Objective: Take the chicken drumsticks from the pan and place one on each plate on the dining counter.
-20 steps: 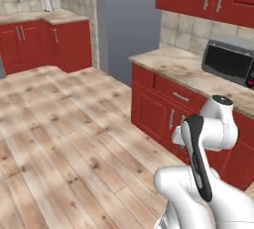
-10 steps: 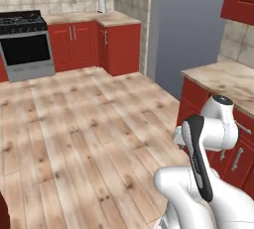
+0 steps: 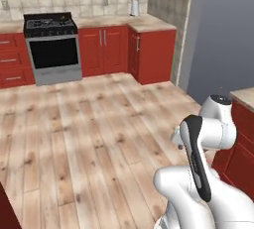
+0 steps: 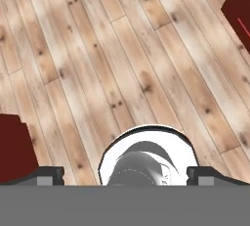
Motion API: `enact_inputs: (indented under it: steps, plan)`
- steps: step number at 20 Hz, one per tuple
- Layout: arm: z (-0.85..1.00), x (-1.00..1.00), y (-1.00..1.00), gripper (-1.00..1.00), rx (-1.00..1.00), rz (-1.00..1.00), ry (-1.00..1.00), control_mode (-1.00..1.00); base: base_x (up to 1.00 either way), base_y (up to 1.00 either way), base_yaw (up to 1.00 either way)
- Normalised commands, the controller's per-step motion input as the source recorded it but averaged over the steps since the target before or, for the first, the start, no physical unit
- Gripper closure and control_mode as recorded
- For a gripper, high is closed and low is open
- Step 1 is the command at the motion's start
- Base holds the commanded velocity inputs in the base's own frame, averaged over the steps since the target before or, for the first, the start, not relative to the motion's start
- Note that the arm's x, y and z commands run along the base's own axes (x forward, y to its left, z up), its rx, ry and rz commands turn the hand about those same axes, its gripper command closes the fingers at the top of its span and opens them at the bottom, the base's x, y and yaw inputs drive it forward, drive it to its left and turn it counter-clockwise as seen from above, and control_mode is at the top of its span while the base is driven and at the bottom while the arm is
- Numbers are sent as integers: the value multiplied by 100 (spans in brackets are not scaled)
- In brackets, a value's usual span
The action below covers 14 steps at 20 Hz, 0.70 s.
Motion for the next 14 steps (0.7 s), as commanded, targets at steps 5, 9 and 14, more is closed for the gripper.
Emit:
enact_inputs:
  steps: [5, 9, 14]
  plan:
    - [0, 0, 0, -100, 0, 0, 0, 100, 100, 32, 15]
    - [0, 0, 0, -100, 0, 0, 0, 100, 100, 39, 11]
    - [0, 0, 0, -100, 0, 0, 0, 100, 100, 41, 9]
